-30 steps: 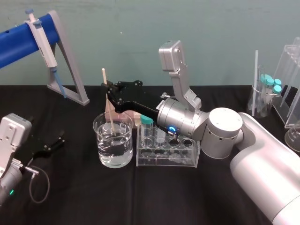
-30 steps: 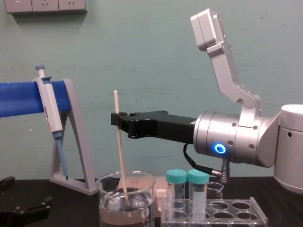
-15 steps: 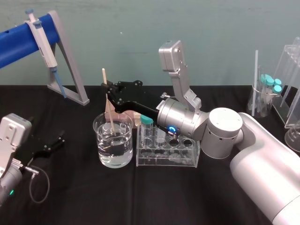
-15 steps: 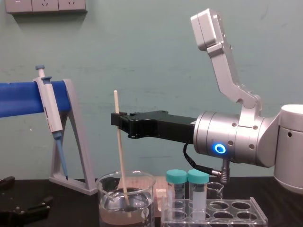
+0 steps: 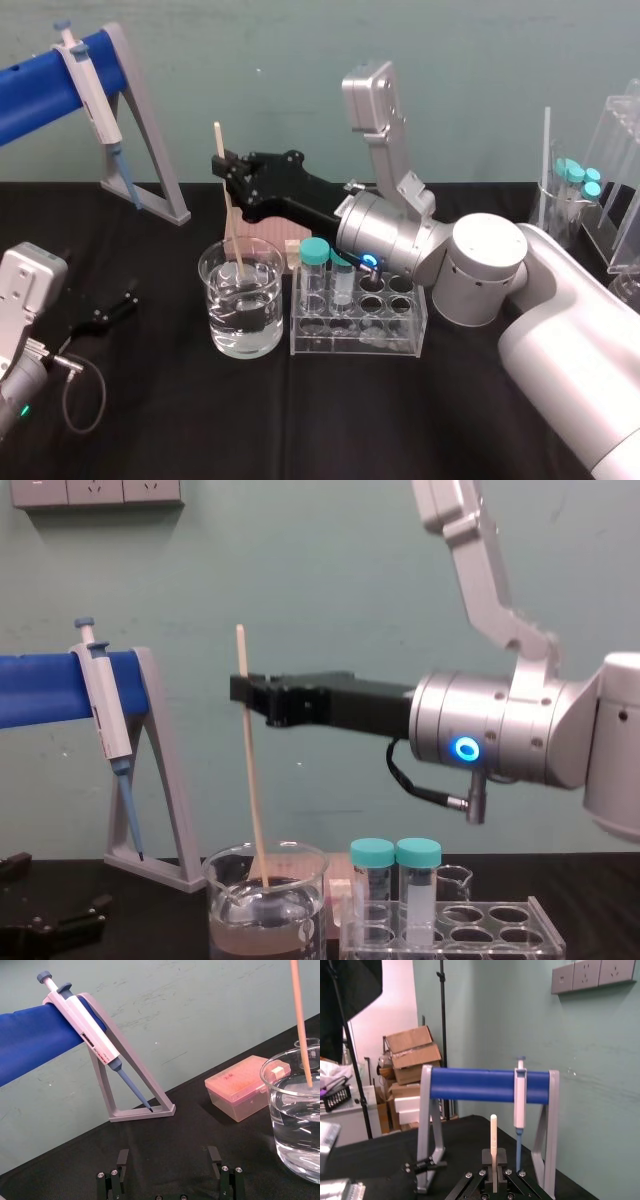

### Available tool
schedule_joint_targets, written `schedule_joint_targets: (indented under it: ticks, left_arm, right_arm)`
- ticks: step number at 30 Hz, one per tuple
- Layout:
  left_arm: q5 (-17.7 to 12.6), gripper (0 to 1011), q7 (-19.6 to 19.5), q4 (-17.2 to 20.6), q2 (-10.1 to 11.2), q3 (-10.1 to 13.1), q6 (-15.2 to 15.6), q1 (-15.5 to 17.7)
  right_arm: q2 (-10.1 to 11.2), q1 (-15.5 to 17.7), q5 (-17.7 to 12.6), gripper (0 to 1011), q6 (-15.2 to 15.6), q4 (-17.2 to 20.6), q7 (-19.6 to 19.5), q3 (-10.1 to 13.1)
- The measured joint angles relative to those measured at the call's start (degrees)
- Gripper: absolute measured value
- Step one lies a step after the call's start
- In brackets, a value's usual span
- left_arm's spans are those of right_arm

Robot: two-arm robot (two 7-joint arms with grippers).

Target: Hold the thermometer with one hand and immerse one end into the beaker, then reinsert it into the test tube rack.

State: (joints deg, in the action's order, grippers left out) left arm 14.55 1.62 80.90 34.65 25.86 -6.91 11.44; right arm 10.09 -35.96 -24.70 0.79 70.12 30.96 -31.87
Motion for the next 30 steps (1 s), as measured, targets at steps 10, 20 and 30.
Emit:
schedule_joint_targets:
  ticks: [10,20,30]
  left_arm:
    - [0.0,1004,0.0,0.0,0.0,0.0,0.0,0.0]
    - [0.0,1004,0.0,0.0,0.0,0.0,0.0,0.0]
    - [0.0,1004,0.0,0.0,0.0,0.0,0.0,-0.01]
  right_arm:
    - [0.75,0.45,-3.07,52,2.57,5.34,-1.31,1.83]
    - [2.23,0.61,-4.84,52,4.17,10.27,-4.44,3.52]
    - [6.71,2.65,-6.16,52,8.31,18.73,-8.25,6.1]
